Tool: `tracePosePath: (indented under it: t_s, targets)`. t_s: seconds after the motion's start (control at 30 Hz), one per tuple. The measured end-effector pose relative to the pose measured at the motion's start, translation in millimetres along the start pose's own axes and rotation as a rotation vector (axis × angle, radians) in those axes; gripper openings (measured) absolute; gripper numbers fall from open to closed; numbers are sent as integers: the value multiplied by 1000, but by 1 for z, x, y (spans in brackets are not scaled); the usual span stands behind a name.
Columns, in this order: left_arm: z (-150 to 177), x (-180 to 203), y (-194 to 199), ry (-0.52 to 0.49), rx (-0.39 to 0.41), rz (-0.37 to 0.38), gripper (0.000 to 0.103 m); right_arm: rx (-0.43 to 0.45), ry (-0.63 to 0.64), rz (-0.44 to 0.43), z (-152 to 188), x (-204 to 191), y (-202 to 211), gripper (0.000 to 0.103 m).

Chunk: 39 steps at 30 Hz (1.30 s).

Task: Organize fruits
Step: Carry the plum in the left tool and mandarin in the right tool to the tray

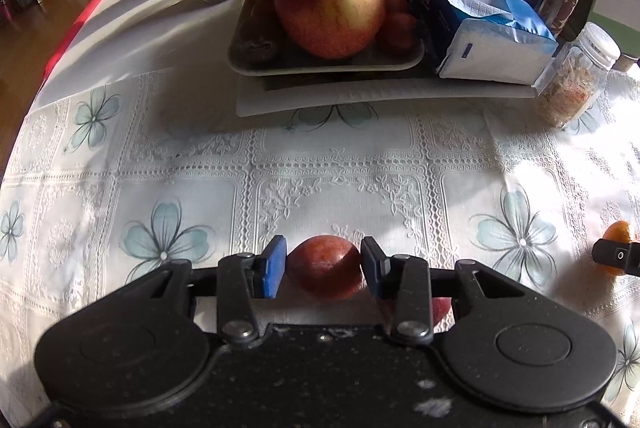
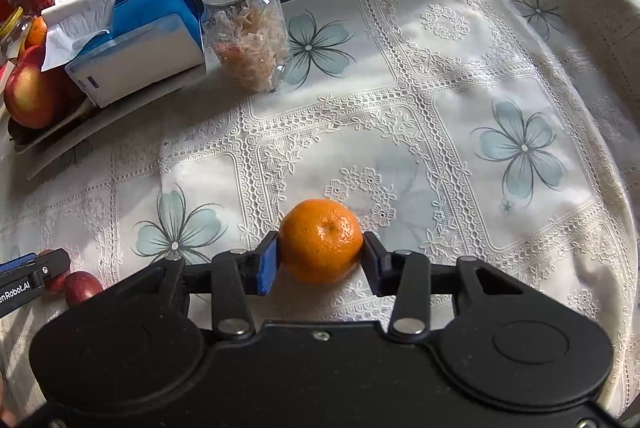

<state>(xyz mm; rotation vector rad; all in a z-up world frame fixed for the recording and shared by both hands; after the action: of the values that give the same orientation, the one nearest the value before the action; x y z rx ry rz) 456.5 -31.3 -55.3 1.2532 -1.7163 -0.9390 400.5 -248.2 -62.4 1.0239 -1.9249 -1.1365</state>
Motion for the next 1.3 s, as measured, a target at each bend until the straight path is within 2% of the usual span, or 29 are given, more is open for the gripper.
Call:
tracePosePath:
  t_s: [0.13, 0.3, 0.57, 0.6, 0.67, 0.7, 0.93, 1.13, 1.3]
  targets:
    - [12, 4, 23, 0, 12, -10, 40, 0, -7, -6, 7, 9, 11, 51]
    - [37, 14, 73, 24, 39, 24, 40, 31, -5, -27, 25, 24, 44, 51]
    - [119, 42, 153, -27, 123, 53, 39, 116, 53, -88, 96, 46, 112, 51]
    - [132, 45, 162, -33, 132, 58, 33, 136, 67, -91, 108, 48, 120, 51]
    - [157, 49, 176, -36, 143, 70, 12, 173, 89, -106, 131, 53, 135, 51]
    - [169, 51, 183, -35, 143, 75, 5, 187, 97, -116, 142, 55, 141, 51]
    - [228, 61, 202, -18, 135, 157, 3, 220, 110, -182, 211, 64, 162, 51]
    - [232, 55, 199, 3, 112, 163, 4, 213, 108, -178, 230, 65, 158, 51]
    - [209, 42, 193, 7, 103, 141, 7, 222, 104, -172, 226, 67, 157, 51]
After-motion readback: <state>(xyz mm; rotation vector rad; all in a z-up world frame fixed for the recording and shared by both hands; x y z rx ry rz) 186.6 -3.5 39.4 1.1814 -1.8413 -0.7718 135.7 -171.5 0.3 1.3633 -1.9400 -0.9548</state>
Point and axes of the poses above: each gripper's, at about its wrist camera, not at the fingertips, and y roughly against the way its jaws point, x to its right, z to its underside, the point moved 5 cm from there along -y, roughly the way its jaws point, and after that the axes turned 14 degrees about z, right-handed, at the moved point
